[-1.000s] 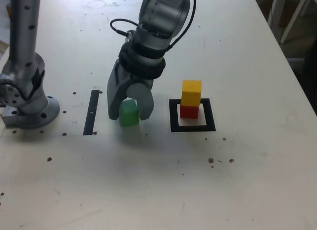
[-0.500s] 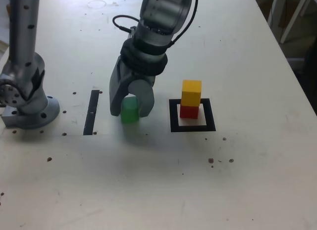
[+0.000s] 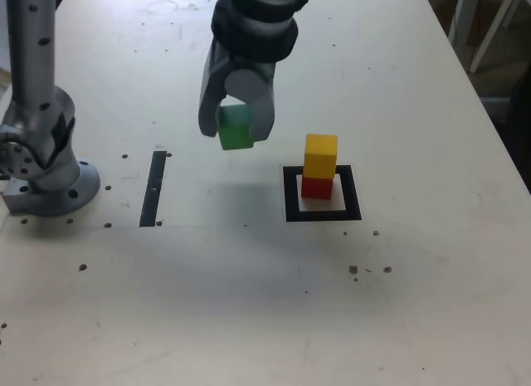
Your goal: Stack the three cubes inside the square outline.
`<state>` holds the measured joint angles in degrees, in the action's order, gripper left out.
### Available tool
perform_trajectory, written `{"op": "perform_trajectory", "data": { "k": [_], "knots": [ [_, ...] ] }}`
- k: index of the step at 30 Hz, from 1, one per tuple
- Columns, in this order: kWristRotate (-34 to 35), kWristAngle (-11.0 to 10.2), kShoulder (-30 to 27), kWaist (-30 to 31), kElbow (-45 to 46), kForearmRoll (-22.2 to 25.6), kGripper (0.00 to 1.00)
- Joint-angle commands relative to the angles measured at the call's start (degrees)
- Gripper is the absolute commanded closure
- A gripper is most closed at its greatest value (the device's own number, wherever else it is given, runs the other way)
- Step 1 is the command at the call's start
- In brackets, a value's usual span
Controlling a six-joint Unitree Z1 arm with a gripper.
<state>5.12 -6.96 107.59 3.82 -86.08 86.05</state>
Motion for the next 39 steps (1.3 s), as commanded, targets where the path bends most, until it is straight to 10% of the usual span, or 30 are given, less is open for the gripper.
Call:
{"op": "perform_trajectory", "data": {
  "k": [1,39],
  "knots": [
    [-1.0,-0.5,0.6,-0.1,-2.5,1.5,0.73],
    [-7.9,-1.0,12.5,1.0,-25.5,7.0,0.73]
  ]
}}
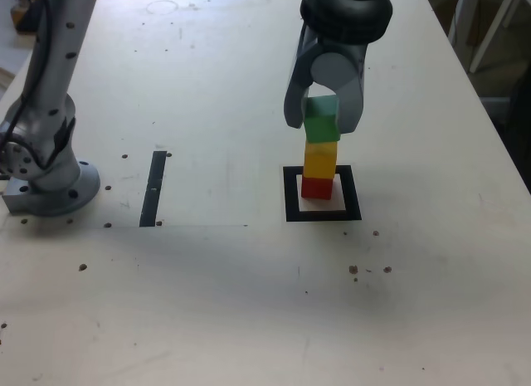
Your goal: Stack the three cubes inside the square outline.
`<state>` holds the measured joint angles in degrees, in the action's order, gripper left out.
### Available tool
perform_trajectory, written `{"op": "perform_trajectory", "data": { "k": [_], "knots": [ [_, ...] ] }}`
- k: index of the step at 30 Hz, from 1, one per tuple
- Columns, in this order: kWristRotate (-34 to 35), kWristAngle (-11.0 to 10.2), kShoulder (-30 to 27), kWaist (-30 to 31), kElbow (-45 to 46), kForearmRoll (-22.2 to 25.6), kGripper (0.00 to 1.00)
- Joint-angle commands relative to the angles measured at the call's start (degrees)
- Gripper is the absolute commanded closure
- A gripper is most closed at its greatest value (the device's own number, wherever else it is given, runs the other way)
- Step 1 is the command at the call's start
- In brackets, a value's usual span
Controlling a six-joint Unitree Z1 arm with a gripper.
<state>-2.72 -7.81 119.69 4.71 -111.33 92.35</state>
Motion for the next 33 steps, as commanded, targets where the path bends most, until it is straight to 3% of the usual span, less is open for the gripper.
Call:
{"op": "perform_trajectory", "data": {
  "k": [1,3,5,9,11,24,33],
  "knots": [
    [-0.1,-0.1,0.4,0.1,-0.3,0.7,0.73],
    [-0.2,-0.1,0.5,0.1,-0.2,0.6,0.72],
    [-0.4,0.0,0.6,0.1,-0.2,0.4,0.62],
    [-1.0,0.3,0.9,0.1,0.4,0.1,0.18],
    [-1.1,0.4,0.9,0.1,0.6,0.1,0.04],
    [-1.1,0.2,-0.1,0.1,1.0,0.2,0.0],
    [0.3,-2.8,-7.7,0.2,4.7,0.2,0.0]
  ]
}}
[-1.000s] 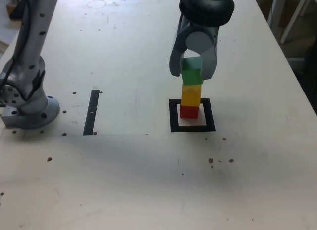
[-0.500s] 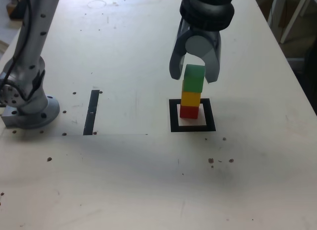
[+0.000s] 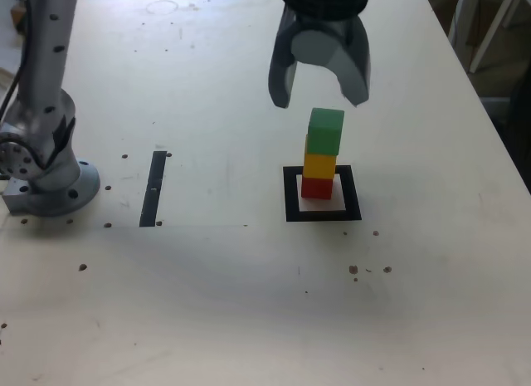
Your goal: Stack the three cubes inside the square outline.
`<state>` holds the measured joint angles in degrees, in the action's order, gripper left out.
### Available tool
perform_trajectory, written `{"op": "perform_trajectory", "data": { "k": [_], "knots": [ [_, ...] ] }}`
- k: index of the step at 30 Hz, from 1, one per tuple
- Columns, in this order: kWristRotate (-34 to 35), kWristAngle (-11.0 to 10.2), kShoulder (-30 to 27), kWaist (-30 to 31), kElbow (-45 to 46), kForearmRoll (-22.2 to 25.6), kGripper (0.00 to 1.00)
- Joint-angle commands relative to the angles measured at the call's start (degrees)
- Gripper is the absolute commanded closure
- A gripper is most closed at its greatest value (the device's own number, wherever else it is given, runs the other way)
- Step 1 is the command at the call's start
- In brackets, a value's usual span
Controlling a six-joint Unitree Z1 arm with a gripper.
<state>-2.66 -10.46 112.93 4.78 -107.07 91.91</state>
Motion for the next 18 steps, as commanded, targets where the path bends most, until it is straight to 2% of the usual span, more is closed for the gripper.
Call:
{"op": "perform_trajectory", "data": {
  "k": [1,11,18],
  "knots": [
    [0.6,-0.4,-2.1,0.2,1.3,0.7,0.0],
    [6.2,-2.0,-13.3,1.2,15.6,-0.9,0.0],
    [8.9,-2.0,-20.3,1.2,31.0,-7.2,0.0]
  ]
}}
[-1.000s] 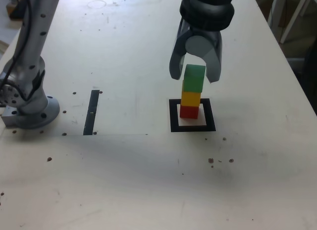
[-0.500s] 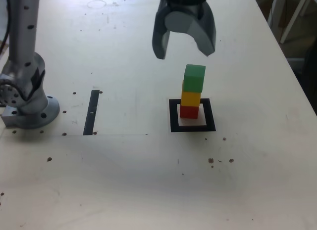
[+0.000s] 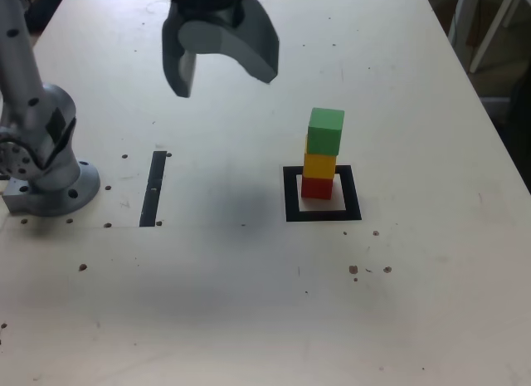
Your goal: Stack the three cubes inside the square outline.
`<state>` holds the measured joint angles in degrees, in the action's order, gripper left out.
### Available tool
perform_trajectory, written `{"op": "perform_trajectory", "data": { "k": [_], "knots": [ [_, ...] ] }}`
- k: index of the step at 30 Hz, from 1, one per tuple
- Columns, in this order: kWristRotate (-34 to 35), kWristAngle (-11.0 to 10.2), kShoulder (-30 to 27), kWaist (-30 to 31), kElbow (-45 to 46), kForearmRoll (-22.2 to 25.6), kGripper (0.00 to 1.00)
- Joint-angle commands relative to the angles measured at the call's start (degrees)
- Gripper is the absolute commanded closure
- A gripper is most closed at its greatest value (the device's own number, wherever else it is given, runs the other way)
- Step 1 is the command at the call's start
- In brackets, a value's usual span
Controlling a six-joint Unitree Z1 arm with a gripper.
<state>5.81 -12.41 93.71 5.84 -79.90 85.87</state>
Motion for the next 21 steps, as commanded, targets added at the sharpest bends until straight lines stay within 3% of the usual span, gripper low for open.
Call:
{"op": "perform_trajectory", "data": {
  "k": [1,14,21],
  "knots": [
    [0.7,0.1,-1.8,0.1,5.8,-2.2,0.0],
    [2.7,4.9,-7.3,0.1,28.4,-17.1,0.0],
    [2.1,7.6,-7.5,0.1,35.0,-23.5,0.0]
  ]
}}
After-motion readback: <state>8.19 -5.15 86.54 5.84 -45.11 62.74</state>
